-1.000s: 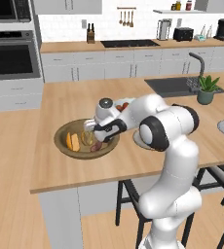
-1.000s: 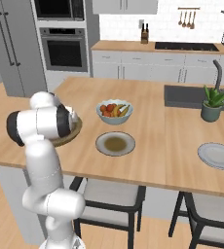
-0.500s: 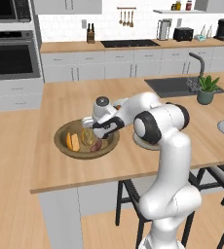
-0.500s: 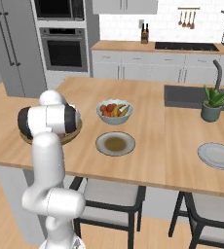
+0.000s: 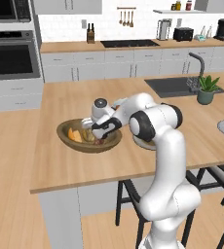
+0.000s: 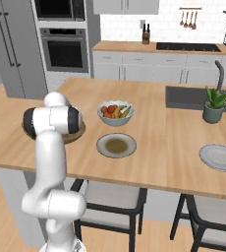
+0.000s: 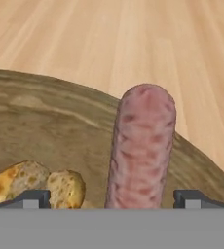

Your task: Place one bun and one sausage from the bowl on each plate.

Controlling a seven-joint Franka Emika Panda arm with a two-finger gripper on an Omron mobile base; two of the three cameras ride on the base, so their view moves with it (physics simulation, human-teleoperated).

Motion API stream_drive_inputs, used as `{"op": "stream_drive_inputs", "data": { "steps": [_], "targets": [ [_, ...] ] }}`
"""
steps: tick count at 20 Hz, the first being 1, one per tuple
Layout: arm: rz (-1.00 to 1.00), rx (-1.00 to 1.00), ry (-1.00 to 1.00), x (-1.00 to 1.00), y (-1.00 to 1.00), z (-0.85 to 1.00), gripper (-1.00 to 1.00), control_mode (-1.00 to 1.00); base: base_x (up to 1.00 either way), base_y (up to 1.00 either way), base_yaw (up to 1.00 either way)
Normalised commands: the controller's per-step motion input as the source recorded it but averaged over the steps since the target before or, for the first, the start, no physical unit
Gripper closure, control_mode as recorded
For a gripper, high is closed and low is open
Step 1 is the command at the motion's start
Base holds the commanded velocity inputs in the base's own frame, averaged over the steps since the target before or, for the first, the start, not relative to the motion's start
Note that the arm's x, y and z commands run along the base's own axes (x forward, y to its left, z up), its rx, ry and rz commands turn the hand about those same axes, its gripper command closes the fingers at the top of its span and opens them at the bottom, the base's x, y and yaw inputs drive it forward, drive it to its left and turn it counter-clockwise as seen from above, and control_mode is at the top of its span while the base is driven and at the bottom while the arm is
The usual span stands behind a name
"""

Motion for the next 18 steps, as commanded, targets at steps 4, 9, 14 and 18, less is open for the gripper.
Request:
{"op": "stream_drive_inputs", "data": {
  "steps": [4, 9, 14, 18],
  "targets": [
    [0.0, 0.0, 0.0, 0.0, 0.0, 0.0, -1.0, -1.0, 0.0, 0.0, 0.0],
    [0.0, 0.0, 0.0, 0.02, 0.0, 0.0, 1.0, -1.0, 0.0, 0.0, 0.0],
    [0.0, 0.0, 0.0, 0.0, 0.0, 0.0, 1.0, -1.0, 0.0, 0.0, 0.0],
    [0.0, 0.0, 0.0, 0.0, 0.0, 0.0, 1.0, -1.0, 0.0, 0.0, 0.0]
  ]
}}
